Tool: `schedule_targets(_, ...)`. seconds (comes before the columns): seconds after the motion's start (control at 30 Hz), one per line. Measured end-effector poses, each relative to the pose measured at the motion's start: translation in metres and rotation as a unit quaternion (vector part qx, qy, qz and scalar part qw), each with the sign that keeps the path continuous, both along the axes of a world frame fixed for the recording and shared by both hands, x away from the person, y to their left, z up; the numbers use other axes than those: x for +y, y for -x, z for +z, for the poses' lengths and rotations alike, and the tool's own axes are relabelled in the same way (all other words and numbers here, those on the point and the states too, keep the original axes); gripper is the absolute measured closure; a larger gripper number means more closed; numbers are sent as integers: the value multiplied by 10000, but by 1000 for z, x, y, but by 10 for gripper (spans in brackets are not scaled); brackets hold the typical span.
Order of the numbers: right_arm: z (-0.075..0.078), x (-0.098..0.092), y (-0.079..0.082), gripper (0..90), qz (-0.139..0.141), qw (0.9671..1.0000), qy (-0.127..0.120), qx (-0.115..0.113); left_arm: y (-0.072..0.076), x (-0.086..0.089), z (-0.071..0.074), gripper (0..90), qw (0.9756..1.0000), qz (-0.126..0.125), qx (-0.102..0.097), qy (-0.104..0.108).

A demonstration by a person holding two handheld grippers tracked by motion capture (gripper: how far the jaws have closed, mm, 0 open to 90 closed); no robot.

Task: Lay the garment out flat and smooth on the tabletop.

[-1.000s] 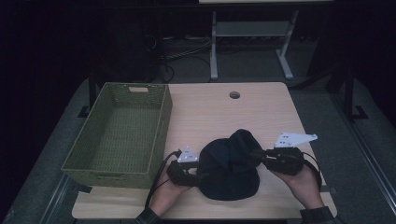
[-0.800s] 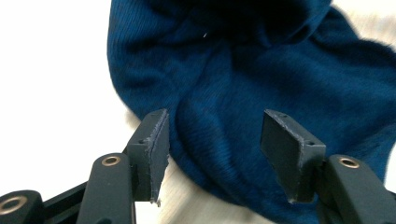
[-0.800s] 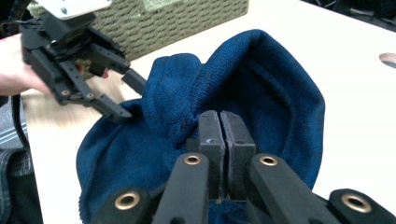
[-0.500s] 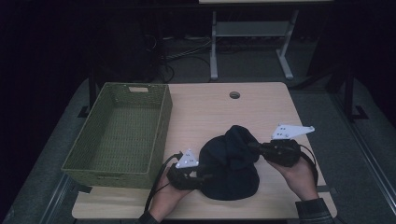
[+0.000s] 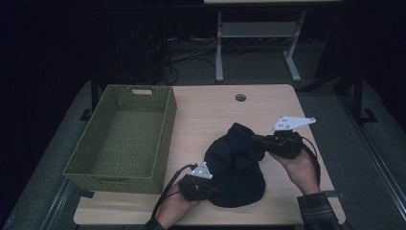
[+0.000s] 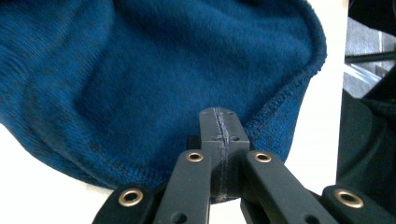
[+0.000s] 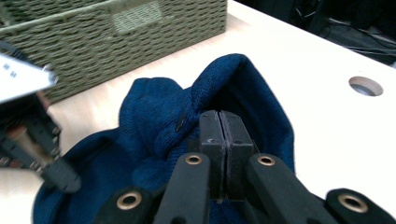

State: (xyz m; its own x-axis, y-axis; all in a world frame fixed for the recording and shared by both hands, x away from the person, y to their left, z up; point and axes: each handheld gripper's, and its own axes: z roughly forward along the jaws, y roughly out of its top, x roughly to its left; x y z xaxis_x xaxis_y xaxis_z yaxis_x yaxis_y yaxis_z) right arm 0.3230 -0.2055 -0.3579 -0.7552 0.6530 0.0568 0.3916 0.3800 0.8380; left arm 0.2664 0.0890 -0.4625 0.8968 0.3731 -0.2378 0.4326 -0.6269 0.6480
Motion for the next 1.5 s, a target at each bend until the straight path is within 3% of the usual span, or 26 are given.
schedule_targets(0.37, -1, 10, -52, 894, -261, 9997, -10, -16, -2, 1, -2, 900, 9999, -86, 65, -51)
schedule_targets(0.83, -13, 29, -122, 894, -527, 9973, 492, 148, -2, 6, 0, 900, 9995, -175, 210, -127)
schedule_targets(1.03, -32, 35, -150, 894, -678, 9949, 652, 363, -2, 7, 0, 900, 9994, -193, 250, -154)
schedule_targets(1.2, -47, 41, -161, 892, -756, 9934, 735, 452, -3, 7, 0, 900, 9993, -221, 284, -123)
schedule_targets(1.27, -52, 42, -161, 872, -731, 9942, 653, 439, -4, 7, 0, 899, 9993, -198, 306, -71)
schedule_targets(1.37, -46, 41, -155, 803, -763, 9951, 528, 353, -5, 10, 5, 898, 9995, -139, 254, 140)
schedule_targets(1.43, -39, 37, -149, 756, -749, 9956, 440, 339, -7, 12, 12, 886, 9995, -26, 135, 267)
schedule_targets(1.5, -33, 32, -140, 754, -768, 9961, 397, 181, -10, 15, 19, 886, 9994, 66, 2, 328)
